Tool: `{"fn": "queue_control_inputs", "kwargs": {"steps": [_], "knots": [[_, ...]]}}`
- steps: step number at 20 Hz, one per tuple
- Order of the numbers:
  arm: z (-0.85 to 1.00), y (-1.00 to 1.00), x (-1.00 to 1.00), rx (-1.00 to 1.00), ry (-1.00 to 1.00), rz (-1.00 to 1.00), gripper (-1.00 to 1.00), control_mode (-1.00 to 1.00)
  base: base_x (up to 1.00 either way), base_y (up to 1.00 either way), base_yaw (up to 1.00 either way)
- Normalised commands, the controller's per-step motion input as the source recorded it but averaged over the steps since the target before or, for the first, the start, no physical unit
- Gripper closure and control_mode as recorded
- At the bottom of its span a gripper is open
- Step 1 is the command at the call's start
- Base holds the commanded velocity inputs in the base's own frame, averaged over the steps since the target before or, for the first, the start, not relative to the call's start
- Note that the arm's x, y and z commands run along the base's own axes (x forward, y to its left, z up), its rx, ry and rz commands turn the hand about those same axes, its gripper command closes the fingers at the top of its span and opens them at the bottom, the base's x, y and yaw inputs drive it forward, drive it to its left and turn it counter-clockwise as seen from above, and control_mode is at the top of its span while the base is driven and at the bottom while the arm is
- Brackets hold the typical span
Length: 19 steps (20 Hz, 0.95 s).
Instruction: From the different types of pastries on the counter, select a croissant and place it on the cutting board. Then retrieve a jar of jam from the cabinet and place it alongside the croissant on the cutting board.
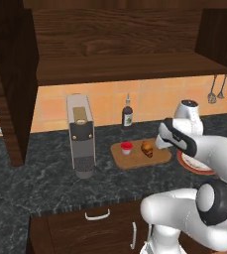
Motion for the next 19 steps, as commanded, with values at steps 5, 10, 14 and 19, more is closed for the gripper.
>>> {"fn": "queue_control_inputs", "kwargs": {"steps": [5,10,14,19], "knots": [[0.00,-0.69,-0.82,-0.01,-0.15,-0.02,-1.00,-1.00,0.00,0.00,0.00],[0.00,-0.75,-0.94,0.00,-0.13,-0.06,-1.00,-1.00,0.00,0.00,0.00],[0.00,-0.47,-0.87,0.04,-0.07,-0.10,-1.00,-1.00,0.00,0.00,0.00],[0.00,-0.01,-0.07,0.01,-0.01,-0.02,-1.00,-1.00,0.00,0.00,0.00]]}}
